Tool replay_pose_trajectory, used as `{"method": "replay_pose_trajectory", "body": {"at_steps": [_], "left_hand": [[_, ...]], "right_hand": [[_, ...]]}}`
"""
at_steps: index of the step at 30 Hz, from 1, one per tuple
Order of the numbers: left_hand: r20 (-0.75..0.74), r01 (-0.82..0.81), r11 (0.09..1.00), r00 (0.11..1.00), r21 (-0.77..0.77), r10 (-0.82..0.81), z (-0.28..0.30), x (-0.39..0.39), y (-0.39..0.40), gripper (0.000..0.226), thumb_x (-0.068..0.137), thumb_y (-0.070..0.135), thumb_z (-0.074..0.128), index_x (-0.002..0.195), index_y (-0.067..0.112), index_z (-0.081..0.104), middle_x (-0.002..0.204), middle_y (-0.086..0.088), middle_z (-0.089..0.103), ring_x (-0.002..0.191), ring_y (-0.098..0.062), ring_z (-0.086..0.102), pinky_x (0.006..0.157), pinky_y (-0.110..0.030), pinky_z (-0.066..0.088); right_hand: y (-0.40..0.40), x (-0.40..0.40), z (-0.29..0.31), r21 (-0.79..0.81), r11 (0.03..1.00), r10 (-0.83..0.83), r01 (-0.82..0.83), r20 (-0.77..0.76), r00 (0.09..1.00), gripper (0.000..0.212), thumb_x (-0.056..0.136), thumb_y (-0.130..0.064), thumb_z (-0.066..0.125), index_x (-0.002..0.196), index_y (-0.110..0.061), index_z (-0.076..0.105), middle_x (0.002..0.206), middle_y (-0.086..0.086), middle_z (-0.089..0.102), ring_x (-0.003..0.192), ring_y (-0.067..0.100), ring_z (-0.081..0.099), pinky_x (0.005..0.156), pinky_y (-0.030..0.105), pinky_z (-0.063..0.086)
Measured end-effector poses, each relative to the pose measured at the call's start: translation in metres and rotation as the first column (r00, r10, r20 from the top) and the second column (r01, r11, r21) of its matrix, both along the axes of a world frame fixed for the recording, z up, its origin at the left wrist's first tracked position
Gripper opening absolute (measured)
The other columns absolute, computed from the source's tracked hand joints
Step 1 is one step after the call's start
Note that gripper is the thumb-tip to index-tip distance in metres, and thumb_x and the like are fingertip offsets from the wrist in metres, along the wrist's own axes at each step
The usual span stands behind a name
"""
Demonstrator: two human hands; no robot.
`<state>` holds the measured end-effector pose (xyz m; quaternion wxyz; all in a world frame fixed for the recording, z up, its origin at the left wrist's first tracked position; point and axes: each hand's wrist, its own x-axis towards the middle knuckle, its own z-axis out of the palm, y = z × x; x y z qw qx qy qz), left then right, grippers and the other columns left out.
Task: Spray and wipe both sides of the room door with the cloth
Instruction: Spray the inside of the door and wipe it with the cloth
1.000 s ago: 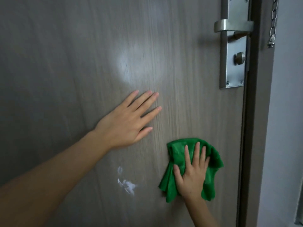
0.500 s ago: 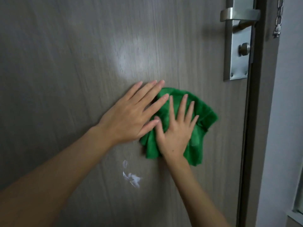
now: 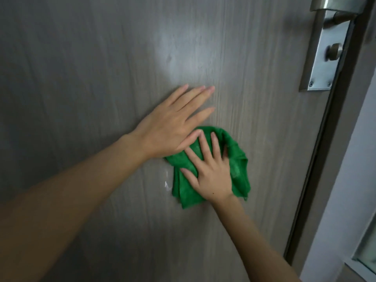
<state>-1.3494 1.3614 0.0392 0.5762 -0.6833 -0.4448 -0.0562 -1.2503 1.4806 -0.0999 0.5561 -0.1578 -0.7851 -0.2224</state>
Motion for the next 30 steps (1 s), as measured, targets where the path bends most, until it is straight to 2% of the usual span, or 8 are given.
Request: {"method": "replay_pose_trajectory", "body": {"at_steps": [3,7,10,15,20,25,28,30], "left_hand": [[0.09,-0.043,0.997,0.995,0.057,0.038,-0.022,-0.019,-0.031,0.05,0.096,0.029,0.042,0.14,0.005,0.041,0.152,-0.025,0.03,0.141,-0.038,0.027,0.117,-0.05,0.018],[0.326,-0.212,0.966,0.933,0.149,0.155,-0.032,-0.061,-0.066,0.059,0.095,0.033,0.039,0.145,0.003,0.032,0.153,-0.029,0.024,0.141,-0.04,0.021,0.119,-0.042,0.003],[0.304,-0.207,0.969,0.94,0.135,0.158,-0.035,-0.071,-0.07,0.06,0.098,0.037,0.034,0.146,0.002,0.027,0.153,-0.031,0.023,0.141,-0.042,0.019,0.119,-0.044,0.003],[0.282,-0.164,0.974,0.952,0.154,0.116,-0.037,-0.073,-0.069,0.06,0.102,0.04,0.027,0.146,0.0,0.025,0.151,-0.034,0.022,0.141,-0.044,0.017,0.119,-0.044,0.002],[0.281,-0.171,0.974,0.952,0.15,0.124,-0.038,-0.075,-0.069,0.059,0.103,0.039,0.027,0.147,-0.001,0.026,0.151,-0.036,0.021,0.142,-0.045,0.018,0.118,-0.047,0.005],[0.265,-0.208,0.967,0.95,0.151,0.163,-0.037,-0.076,-0.069,0.06,0.103,0.04,0.027,0.148,0.002,0.024,0.153,-0.032,0.02,0.142,-0.043,0.017,0.119,-0.045,0.0],[0.267,-0.214,0.965,0.949,0.153,0.168,-0.038,-0.076,-0.068,0.059,0.103,0.04,0.027,0.149,0.002,0.025,0.153,-0.031,0.021,0.142,-0.043,0.017,0.119,-0.046,0.001],[0.268,-0.216,0.962,0.949,0.166,0.167,-0.038,-0.076,-0.068,0.059,0.103,0.04,0.027,0.149,0.002,0.026,0.153,-0.03,0.022,0.142,-0.043,0.019,0.119,-0.048,0.004]], "right_hand": [[0.001,-0.004,0.057,-0.104,0.995,-0.024,0.014,-0.1,0.995,0.058,0.095,-0.055,0.035,0.148,-0.031,0.028,0.157,0.01,0.021,0.144,0.036,0.016,0.108,0.058,0.021],[-0.028,-0.033,0.101,-0.271,0.962,-0.098,0.013,-0.302,0.948,0.059,0.095,-0.052,0.037,0.149,-0.028,0.028,0.157,0.015,0.023,0.144,0.04,0.015,0.112,0.061,0.012],[-0.033,-0.04,0.099,-0.279,0.96,-0.105,0.011,-0.324,0.94,0.059,0.096,-0.052,0.036,0.149,-0.026,0.031,0.156,0.017,0.023,0.144,0.041,0.017,0.111,0.06,0.016],[-0.045,-0.044,0.071,-0.223,0.975,-0.071,0.014,-0.249,0.966,0.058,0.095,-0.052,0.041,0.147,-0.028,0.031,0.155,0.017,0.026,0.143,0.042,0.017,0.111,0.06,0.016],[-0.053,-0.047,0.012,-0.111,0.994,-0.006,-0.005,-0.1,0.995,0.058,0.094,-0.055,0.041,0.146,-0.033,0.027,0.155,0.013,0.025,0.142,0.041,0.02,0.106,0.055,0.024],[-0.039,-0.035,-0.063,0.105,0.994,0.028,-0.042,0.127,0.992,0.055,0.092,-0.056,0.04,0.143,-0.038,0.031,0.159,0.007,0.014,0.139,0.032,0.019,0.089,0.039,0.037],[-0.02,-0.021,-0.085,0.189,0.978,0.046,-0.087,0.215,0.975,0.055,0.094,-0.059,0.037,0.145,-0.04,0.029,0.161,0.002,0.006,0.139,0.028,0.021,0.097,0.038,0.042],[-0.014,-0.015,-0.08,0.208,0.973,0.055,-0.104,0.226,0.972,0.054,0.093,-0.061,0.036,0.143,-0.039,0.034,0.157,0.003,0.022,0.138,0.027,0.023,0.103,0.034,0.036]]}}
